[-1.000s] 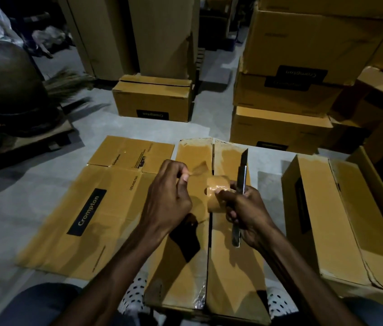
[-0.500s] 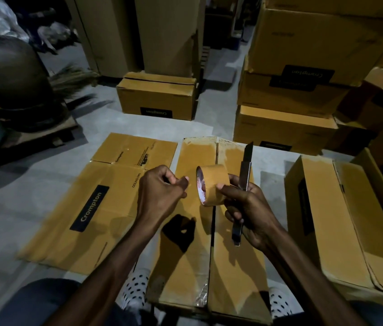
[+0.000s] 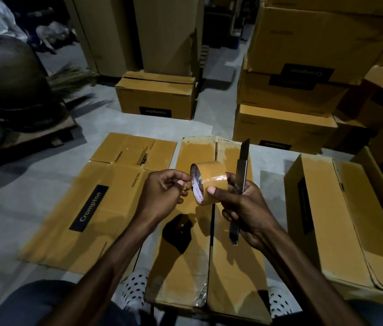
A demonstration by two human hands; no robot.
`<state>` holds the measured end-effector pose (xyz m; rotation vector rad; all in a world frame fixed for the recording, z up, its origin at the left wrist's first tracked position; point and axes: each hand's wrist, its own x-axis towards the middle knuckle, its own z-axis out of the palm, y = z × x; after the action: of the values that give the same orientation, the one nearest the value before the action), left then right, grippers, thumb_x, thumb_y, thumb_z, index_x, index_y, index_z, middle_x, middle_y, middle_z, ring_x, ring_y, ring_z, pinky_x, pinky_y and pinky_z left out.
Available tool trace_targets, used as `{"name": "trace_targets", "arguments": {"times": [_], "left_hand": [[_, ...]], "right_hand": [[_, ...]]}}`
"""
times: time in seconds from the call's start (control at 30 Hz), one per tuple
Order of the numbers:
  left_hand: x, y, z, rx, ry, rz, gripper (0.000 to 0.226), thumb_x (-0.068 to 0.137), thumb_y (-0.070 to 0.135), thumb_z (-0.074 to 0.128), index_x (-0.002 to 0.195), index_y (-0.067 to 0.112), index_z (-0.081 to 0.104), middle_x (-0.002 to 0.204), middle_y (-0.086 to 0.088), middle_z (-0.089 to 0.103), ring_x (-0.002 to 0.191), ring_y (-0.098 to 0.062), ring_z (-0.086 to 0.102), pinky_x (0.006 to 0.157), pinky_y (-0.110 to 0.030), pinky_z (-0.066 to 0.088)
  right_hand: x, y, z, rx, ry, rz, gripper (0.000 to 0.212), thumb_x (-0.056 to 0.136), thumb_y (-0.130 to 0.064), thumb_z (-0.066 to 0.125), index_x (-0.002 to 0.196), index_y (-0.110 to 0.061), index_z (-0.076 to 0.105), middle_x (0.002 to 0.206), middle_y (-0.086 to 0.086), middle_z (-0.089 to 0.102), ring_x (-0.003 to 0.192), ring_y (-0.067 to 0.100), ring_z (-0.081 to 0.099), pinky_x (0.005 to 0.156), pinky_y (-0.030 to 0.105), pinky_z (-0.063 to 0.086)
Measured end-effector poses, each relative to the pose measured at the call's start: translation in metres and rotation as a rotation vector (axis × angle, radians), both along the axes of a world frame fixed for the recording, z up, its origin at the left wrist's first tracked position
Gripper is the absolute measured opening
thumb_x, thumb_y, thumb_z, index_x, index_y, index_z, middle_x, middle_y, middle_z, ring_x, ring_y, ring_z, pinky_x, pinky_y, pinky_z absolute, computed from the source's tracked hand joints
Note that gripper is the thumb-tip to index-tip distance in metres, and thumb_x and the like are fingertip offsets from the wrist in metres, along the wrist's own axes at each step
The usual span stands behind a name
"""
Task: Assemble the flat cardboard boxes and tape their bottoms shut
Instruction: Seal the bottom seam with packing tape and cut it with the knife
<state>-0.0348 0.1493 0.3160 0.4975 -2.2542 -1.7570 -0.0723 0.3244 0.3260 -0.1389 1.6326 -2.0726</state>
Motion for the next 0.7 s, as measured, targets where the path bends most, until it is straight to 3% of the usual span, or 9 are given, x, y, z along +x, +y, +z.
{"name": "trace_targets", "arguments": {"times": [0.07, 0.17, 0.3, 0.37, 0.53, 0.7], "left_hand": [[-0.001, 0.0, -0.001, -0.005, -0.002, 0.041, 0.027, 0.096, 0.001, 0.047, 0.092, 0.015, 0.07, 0.065, 0.0, 0.06, 0.05, -0.011, 0.051, 0.05, -0.026, 0.046], [-0.002, -0.002, -0.004, -0.093, 0.039, 0.072, 0.026, 0.1, 0.008, 0.042, 0.1, 0.017, 0.066, 0.058, 0.005, 0.05, 0.047, -0.012, 0.039, 0.052, -0.03, 0.037], [-0.001, -0.003, -0.005, -0.139, 0.078, 0.056, 0.024, 0.103, 0.021, 0.044, 0.103, 0.018, 0.067, 0.047, 0.011, 0.048, 0.04, -0.004, 0.036, 0.049, -0.028, 0.035], [0.002, -0.002, -0.002, -0.136, 0.098, 0.015, 0.028, 0.101, 0.031, 0.047, 0.094, 0.018, 0.07, 0.042, 0.009, 0.042, 0.039, -0.005, 0.035, 0.045, -0.026, 0.032], [0.004, 0.002, 0.007, -0.021, 0.127, -0.063, 0.043, 0.098, 0.041, 0.048, 0.075, 0.011, 0.069, 0.055, -0.008, 0.053, 0.048, -0.019, 0.047, 0.048, -0.026, 0.039], [0.008, 0.012, 0.01, 0.13, 0.059, -0.209, 0.034, 0.093, 0.037, 0.056, 0.086, 0.007, 0.07, 0.071, -0.005, 0.068, 0.065, -0.011, 0.064, 0.058, -0.027, 0.053]], "right_hand": [[0.0, 0.0, 0.0, 0.008, 0.008, 0.012, 0.035, 0.083, 0.0, 0.07, 0.116, -0.01, 0.063, 0.095, 0.014, 0.072, 0.039, 0.005, 0.039, 0.039, 0.02, 0.028], [0.0, 0.001, 0.0, 0.013, 0.022, 0.033, 0.038, 0.084, -0.002, 0.07, 0.12, -0.011, 0.062, 0.102, 0.016, 0.073, 0.039, 0.005, 0.038, 0.039, 0.019, 0.029], [0.002, -0.001, -0.001, 0.032, 0.033, 0.031, 0.036, 0.084, -0.004, 0.071, 0.118, -0.012, 0.063, 0.09, 0.014, 0.071, 0.039, 0.006, 0.037, 0.038, 0.02, 0.03], [0.002, -0.002, -0.001, 0.051, 0.043, 0.003, 0.032, 0.084, -0.005, 0.071, 0.115, -0.009, 0.064, 0.08, 0.012, 0.07, 0.039, 0.006, 0.036, 0.039, 0.021, 0.029], [0.001, -0.003, -0.003, 0.098, 0.056, -0.054, 0.029, 0.085, -0.007, 0.07, 0.111, 0.003, 0.062, 0.052, -0.007, 0.056, 0.037, 0.008, 0.031, 0.043, 0.026, 0.024], [0.002, -0.005, -0.002, 0.095, 0.079, -0.043, 0.021, 0.086, -0.013, 0.071, 0.102, 0.0, 0.068, 0.059, 0.005, 0.054, 0.039, 0.011, 0.029, 0.041, 0.025, 0.023]]}}
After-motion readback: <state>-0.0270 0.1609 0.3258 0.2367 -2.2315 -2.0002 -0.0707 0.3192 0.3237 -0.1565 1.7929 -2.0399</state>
